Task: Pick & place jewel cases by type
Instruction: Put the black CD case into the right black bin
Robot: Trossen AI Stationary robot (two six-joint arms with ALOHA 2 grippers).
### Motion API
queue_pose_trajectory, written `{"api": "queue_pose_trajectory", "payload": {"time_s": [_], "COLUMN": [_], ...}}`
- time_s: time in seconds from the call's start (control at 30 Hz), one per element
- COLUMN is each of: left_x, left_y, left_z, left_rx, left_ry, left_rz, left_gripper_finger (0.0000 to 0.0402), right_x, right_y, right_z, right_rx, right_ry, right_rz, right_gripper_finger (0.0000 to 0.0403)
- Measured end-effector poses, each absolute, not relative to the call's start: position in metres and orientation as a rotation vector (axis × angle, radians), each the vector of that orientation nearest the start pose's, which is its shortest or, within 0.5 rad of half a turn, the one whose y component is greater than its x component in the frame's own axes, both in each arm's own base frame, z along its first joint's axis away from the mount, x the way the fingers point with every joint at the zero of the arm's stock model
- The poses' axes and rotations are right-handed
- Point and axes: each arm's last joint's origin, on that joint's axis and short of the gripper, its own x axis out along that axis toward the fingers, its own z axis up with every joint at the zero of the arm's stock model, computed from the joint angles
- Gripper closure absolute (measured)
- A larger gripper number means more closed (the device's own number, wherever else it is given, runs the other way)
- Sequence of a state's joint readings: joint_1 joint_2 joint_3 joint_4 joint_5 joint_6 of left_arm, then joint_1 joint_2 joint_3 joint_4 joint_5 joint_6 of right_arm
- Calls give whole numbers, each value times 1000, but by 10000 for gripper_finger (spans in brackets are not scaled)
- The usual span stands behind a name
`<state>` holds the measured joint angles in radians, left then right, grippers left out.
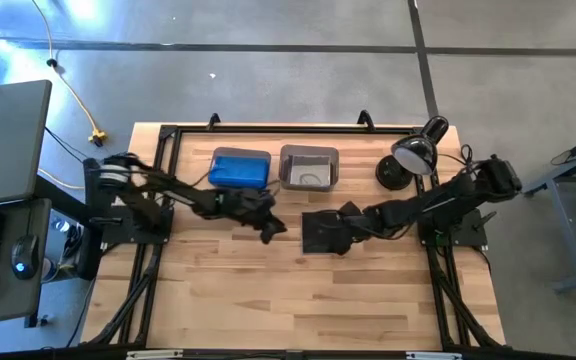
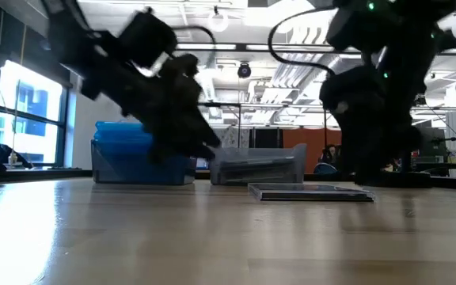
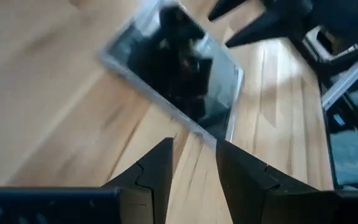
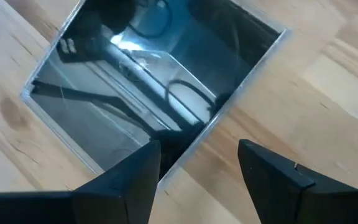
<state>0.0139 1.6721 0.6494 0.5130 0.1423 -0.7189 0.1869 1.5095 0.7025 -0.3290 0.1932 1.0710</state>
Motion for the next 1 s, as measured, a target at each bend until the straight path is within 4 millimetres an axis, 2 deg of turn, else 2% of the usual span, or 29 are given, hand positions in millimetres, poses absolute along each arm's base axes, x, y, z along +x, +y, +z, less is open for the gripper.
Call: {"api": "queue_pose_trajectory", "payload": {"time_s": [0.13,0.27,0.43,0.63,0.73,0.83,1.0], "left_x": [337,358,365,371,375,377,375], "left_y": [-2,-4,-2,2,3,3,4], "left_z": [127,123,127,138,142,144,142], "left_rx": [-729,-529,-241,43,117,187,432], "left_ry": [586,626,786,893,841,808,831], "left_rz": [-16,-156,-170,-117,-122,-147,-211], "left_gripper_finger": [280,280,280,280,280,280,280], "right_x": [252,246,240,230,226,228,235], "right_y": [33,31,36,32,25,19,13], "right_z": [133,130,138,140,134,130,124], "right_rx": [749,595,239,-102,-149,-123,-110], "right_ry": [919,993,1020,1068,1146,1166,1171], "right_rz": [-526,-331,-150,-205,-208,-202,-126], "right_gripper_finger": [190,190,190,190,190,190,190]}}
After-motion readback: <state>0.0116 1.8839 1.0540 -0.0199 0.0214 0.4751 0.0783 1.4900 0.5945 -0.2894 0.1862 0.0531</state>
